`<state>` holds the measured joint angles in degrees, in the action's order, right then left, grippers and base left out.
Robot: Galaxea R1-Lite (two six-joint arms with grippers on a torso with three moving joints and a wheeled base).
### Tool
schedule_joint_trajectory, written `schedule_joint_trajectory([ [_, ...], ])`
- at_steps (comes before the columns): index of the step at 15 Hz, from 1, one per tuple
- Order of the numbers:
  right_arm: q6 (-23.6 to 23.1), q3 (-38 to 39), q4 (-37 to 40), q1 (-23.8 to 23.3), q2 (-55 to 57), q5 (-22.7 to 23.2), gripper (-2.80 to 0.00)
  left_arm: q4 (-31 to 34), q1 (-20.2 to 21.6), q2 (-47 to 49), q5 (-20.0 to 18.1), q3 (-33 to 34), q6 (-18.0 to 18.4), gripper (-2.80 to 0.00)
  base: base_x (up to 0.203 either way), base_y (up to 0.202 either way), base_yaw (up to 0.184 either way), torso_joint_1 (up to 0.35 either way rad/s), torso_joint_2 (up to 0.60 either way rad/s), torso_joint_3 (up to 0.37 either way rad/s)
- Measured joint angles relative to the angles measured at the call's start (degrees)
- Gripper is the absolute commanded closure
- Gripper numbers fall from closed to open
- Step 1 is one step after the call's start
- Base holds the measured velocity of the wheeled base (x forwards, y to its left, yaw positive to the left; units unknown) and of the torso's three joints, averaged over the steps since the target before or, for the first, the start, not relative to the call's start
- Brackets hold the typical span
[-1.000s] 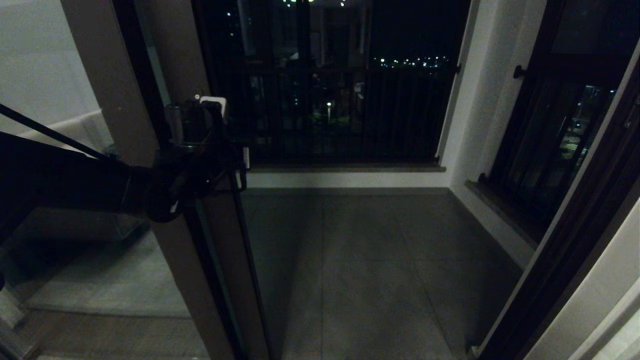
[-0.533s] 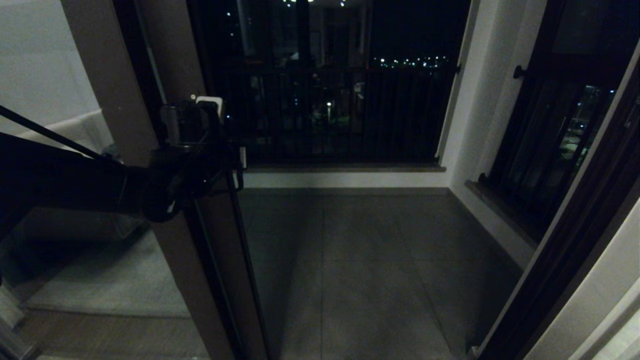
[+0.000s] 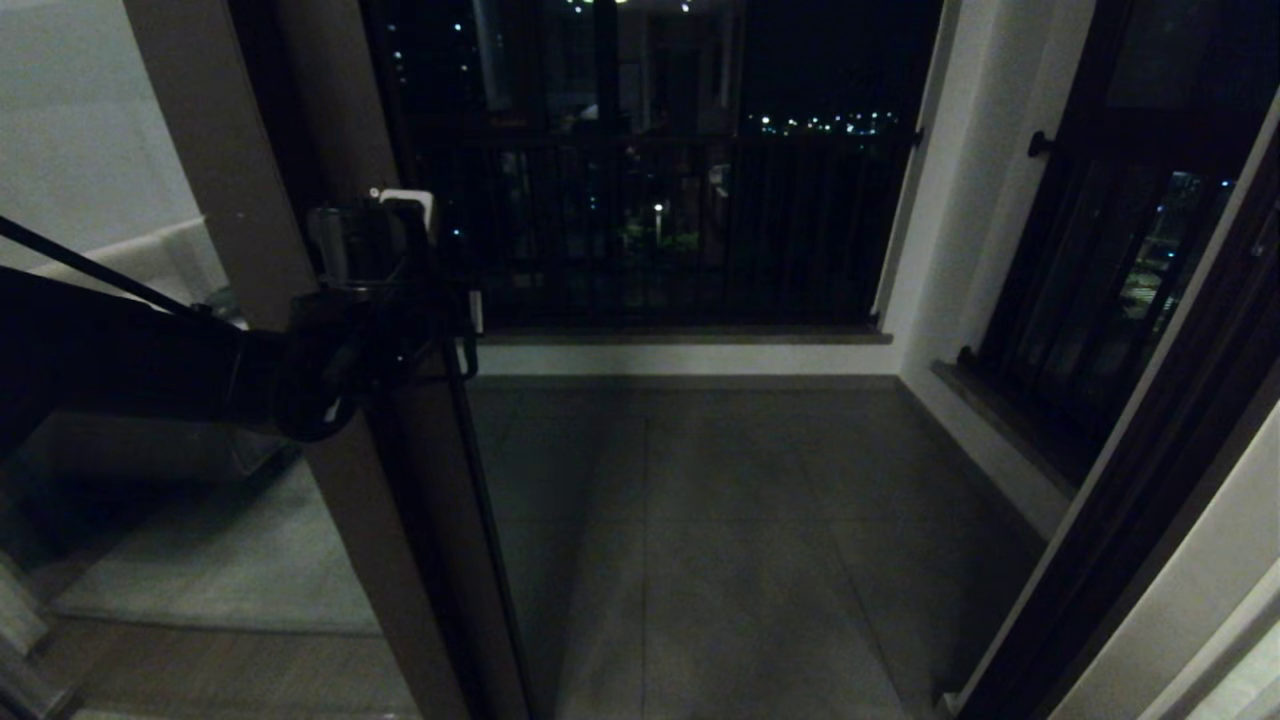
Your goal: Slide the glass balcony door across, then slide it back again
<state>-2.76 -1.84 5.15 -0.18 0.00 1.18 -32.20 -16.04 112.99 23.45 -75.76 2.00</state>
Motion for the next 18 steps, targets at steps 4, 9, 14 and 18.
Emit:
schedule_joint_trajectory([
  [4, -0.02, 0.0, 0.0, 0.0, 0.0, 0.0, 0.0, -0.07, -0.74, -3.19, -1.53, 3.3, 0.09, 0.0, 0.0, 0.0, 0.0, 0.0, 0.0, 0.0],
  [9, 0.0, 0.0, -0.03, 0.0, 0.0, 0.0, 0.0, 0.02, -1.11, -11.7, -3.38, 10.6, 0.21, 0.0, 0.0, 0.0, 0.0, 0.0, 0.0, 0.0],
  [14, -0.02, 0.0, 0.0, 0.0, 0.0, 0.0, 0.0, 0.83, -0.95, -27.49, -3.56, 23.15, 0.0, 0.0, 0.0, 0.0, 0.0, 0.0, 0.0, 0.0],
  [18, 0.0, 0.0, 0.02, 0.0, 0.0, 0.0, 0.0, 9.11, -0.93, -45.95, -4.35, 33.08, -0.05, 0.0, 0.0, 0.0, 0.0, 0.0, 0.0, 0.0],
])
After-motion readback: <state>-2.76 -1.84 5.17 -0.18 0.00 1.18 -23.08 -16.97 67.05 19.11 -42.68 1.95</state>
